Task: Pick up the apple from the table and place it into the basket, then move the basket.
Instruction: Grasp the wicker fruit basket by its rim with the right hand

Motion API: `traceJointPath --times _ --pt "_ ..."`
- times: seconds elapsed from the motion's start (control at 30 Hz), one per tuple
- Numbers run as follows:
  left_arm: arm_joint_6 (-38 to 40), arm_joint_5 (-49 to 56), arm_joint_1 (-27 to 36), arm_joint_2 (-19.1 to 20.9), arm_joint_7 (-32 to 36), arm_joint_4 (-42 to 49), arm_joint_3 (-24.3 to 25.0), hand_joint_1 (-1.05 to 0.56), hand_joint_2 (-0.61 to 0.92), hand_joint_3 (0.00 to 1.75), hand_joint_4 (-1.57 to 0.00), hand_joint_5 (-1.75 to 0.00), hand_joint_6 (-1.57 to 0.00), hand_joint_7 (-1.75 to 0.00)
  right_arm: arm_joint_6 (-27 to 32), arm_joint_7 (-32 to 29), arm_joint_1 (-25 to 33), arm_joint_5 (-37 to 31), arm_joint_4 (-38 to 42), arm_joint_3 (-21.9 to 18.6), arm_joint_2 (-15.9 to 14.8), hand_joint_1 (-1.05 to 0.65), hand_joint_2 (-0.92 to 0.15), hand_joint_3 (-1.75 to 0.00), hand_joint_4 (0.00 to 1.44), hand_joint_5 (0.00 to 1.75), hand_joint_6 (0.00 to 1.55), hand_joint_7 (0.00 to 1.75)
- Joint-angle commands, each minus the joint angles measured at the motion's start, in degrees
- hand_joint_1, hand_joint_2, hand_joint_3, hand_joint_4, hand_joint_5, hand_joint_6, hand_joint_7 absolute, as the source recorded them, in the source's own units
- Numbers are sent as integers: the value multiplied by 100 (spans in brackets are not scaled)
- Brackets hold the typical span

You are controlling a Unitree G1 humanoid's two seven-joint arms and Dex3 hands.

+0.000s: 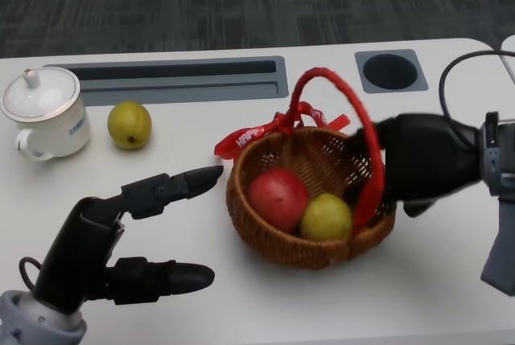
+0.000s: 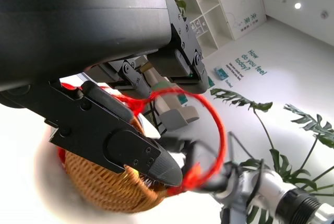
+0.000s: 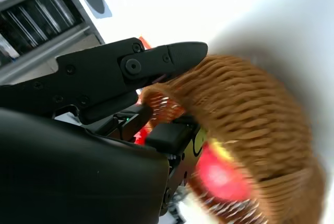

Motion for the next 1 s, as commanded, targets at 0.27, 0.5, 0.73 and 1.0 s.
traceJointPath --times 0.27,0.5,0.73,1.0 --pt "-115 -1 -103 -58 213 107 102 -57 74 0 -81 -4 -73 -2 168 638 529 -168 130 379 225 -47 -80 0 70 1 58 0" --pt "-189 -18 -12 -81 294 33 139 -56 74 0 -83 -4 -74 -1 -287 820 480 267 241 132 384 -35 -83 -1 83 6 73 6" --pt "-290 46 12 -113 360 76 198 -56 74 0 -85 -4 -76 -1 -951 2428 250 1510 436 -958 402 -22 -85 0 95 8 83 5" --pt "-373 21 61 -181 376 75 236 -54 74 0 -85 -3 -77 -1 -628 4114 317 2831 504 -2356 358 -15 -81 0 93 4 86 3"
